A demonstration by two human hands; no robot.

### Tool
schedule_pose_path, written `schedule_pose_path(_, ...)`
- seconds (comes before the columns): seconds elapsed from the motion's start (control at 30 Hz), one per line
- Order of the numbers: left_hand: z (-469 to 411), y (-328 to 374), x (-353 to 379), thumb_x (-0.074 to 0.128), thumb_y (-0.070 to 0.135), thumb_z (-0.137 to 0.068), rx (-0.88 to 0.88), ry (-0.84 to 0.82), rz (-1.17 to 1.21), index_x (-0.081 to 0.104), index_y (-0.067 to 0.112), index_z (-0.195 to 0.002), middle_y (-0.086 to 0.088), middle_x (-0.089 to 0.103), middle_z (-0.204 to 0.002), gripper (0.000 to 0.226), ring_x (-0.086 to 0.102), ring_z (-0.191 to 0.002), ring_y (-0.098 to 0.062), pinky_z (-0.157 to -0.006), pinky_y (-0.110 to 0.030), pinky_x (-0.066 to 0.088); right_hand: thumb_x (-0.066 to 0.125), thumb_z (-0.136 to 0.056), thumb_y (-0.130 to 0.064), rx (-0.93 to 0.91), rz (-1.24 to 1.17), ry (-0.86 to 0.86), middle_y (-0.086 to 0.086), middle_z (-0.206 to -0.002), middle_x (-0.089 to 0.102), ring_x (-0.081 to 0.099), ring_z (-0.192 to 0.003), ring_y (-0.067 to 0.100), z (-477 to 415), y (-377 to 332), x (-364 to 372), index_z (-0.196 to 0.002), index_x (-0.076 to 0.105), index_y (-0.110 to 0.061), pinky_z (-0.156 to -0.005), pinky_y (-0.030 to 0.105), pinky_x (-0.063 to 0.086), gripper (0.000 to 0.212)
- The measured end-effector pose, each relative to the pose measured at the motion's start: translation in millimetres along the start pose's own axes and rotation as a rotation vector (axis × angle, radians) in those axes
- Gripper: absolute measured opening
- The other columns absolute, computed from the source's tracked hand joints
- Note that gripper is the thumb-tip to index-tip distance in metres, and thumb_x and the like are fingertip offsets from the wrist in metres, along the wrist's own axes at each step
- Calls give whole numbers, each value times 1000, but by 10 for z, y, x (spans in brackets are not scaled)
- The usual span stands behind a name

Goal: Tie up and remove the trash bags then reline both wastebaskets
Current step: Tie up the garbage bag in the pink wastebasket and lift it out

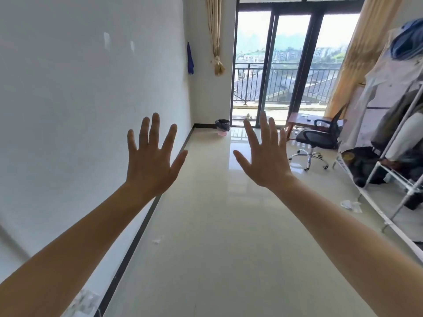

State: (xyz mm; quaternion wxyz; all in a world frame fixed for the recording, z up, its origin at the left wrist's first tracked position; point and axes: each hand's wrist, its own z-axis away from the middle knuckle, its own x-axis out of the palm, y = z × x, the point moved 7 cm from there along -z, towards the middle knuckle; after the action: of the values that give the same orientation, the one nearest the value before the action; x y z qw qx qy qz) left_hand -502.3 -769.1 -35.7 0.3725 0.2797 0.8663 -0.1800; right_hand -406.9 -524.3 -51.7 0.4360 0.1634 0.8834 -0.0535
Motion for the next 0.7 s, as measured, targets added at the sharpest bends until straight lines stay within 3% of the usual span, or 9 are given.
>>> schedule_pose_path(0.2, -1726, -94, 1275, 17, 61, -99, 42, -18, 54, 23, 19, -157, -19, 3, -165, 71, 5, -152, -37, -117, -63, 12, 35, -96, -63, 18, 35, -23, 18, -166, -6, 4, -152, 39, -1457, 503, 1066, -160, 4, -24, -120, 60, 10, 81)
schedule_pose_path(0.7, -5387, 770, 4653, 12, 64, -97, 98, -100, 123, 15, 24, -158, -14, -5, -166, 73, -3, -153, -32, -119, -62, 9, 27, -96, -67, 148, 68, -71, 17, -165, -15, -3, -152, 40, -4531, 2756, 3938, -159, -9, -27, -120, 60, 6, 82)
